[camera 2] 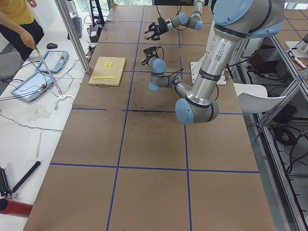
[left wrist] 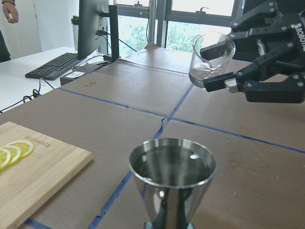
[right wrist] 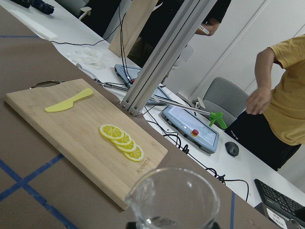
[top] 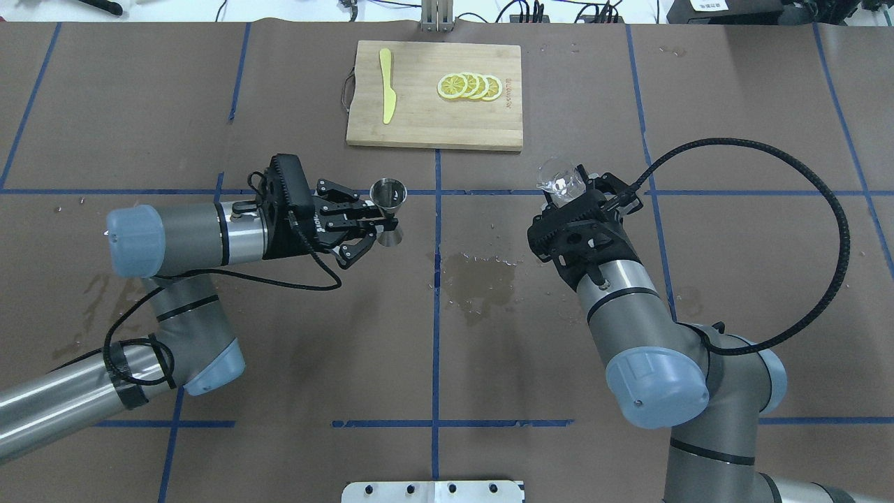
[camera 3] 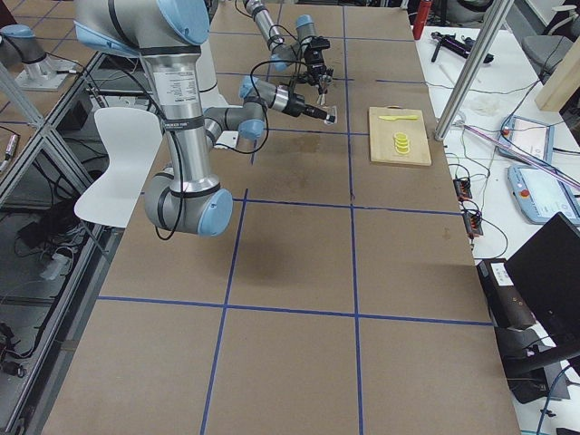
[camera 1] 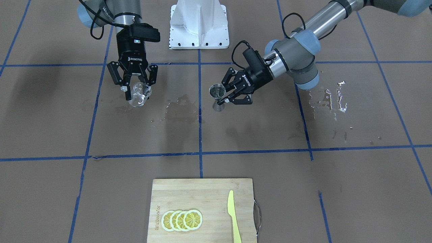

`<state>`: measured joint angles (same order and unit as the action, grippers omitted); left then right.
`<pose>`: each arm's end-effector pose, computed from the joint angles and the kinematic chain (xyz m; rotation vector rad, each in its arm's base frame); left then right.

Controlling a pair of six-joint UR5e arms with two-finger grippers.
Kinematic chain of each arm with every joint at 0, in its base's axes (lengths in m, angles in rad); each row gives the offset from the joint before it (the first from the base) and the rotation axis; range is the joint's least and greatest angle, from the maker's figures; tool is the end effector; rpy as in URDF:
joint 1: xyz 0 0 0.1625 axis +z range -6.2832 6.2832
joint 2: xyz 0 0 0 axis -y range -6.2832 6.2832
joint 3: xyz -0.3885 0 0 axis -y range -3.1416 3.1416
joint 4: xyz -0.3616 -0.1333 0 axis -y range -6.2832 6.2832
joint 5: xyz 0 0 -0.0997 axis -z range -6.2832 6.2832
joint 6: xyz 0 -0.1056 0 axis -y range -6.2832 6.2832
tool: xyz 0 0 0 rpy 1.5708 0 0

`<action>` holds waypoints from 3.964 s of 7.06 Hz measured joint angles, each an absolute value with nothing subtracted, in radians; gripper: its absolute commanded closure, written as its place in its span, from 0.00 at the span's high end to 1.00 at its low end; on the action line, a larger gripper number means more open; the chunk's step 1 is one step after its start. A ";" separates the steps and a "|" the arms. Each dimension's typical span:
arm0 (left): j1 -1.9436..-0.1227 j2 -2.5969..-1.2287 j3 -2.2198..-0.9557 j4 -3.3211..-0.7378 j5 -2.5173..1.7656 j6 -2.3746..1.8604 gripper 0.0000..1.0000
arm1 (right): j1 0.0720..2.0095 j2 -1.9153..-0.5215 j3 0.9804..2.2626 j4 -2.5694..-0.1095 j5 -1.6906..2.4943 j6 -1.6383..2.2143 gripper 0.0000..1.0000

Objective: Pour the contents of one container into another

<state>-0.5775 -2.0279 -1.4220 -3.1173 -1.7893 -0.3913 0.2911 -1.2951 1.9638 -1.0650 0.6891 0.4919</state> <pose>0.4316 -0.4130 0.2768 1.3539 1.3243 0.6173 -0.4076 -0.3464 0.2461 1.2767 -0.3521 -0.1523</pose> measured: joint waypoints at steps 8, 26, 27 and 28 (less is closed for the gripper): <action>-0.640 -1.575 -1.433 -3.564 -1.719 -0.529 0.00 | 0.299 -1.305 1.961 -1.062 0.693 0.552 0.00; -0.208 -1.485 -1.407 -3.474 -0.783 -0.652 0.00 | 0.296 -1.307 1.960 -1.062 0.692 0.559 0.00; -0.203 -1.485 -1.407 -3.473 -0.798 -0.652 0.00 | 0.296 -1.307 1.960 -1.061 0.692 0.559 0.00; -0.200 -1.485 -1.407 -3.473 -0.817 -0.652 0.00 | 0.296 -1.307 1.960 -1.062 0.692 0.559 0.00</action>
<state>-0.1998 -1.4850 -1.4068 -3.4726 -0.8174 -0.6519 0.2960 -1.3069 1.9605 -1.0615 0.6919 0.5594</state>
